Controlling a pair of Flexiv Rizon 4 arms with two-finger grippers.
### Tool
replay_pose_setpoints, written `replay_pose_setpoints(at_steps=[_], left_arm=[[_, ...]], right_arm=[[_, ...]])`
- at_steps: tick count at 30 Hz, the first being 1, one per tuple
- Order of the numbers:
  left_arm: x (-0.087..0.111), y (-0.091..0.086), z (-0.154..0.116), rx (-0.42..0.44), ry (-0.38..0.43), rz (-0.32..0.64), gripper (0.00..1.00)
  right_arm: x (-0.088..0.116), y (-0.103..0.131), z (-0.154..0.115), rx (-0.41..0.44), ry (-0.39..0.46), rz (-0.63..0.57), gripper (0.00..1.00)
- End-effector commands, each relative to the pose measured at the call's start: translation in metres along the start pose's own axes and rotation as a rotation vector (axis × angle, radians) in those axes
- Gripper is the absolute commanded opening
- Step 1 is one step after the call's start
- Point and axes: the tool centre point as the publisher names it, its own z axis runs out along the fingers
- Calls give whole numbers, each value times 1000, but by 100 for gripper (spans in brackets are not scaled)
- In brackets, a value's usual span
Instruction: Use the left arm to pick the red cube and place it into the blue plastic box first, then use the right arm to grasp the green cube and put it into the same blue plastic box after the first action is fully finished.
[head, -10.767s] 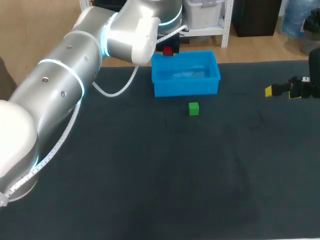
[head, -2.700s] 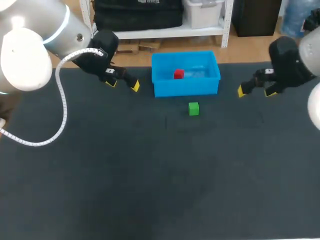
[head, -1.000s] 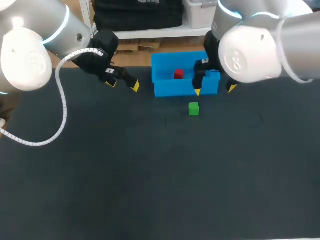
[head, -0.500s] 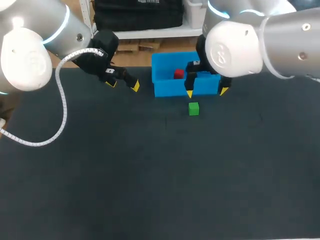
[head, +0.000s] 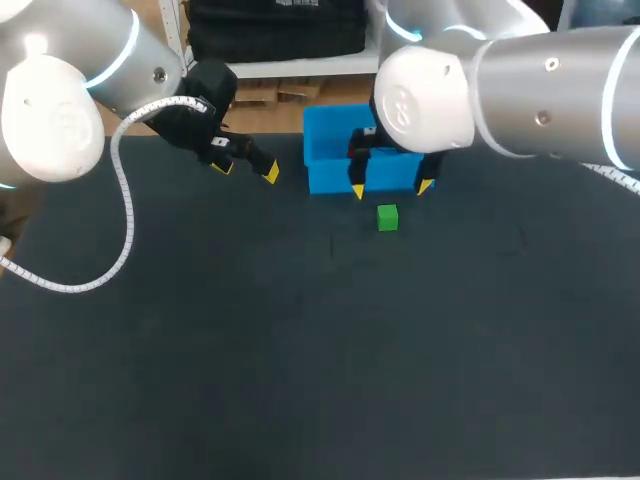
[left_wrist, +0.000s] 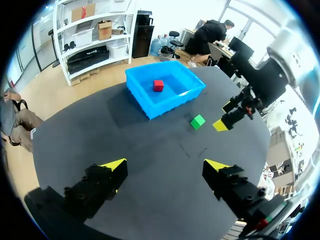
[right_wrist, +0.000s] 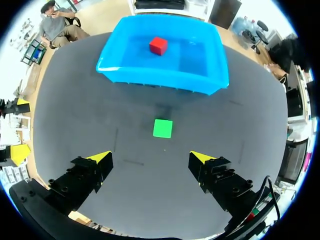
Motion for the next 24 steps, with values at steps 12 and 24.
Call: replay_pose_setpoints(at_steps=[12, 24], left_arm=[[1, 1, -1, 4, -4, 2, 100], [1, 1, -1, 4, -4, 2, 100]], right_arm=[[-7, -7, 27, -28, 29, 30, 100], [-7, -8, 43, -32, 37, 29, 100]])
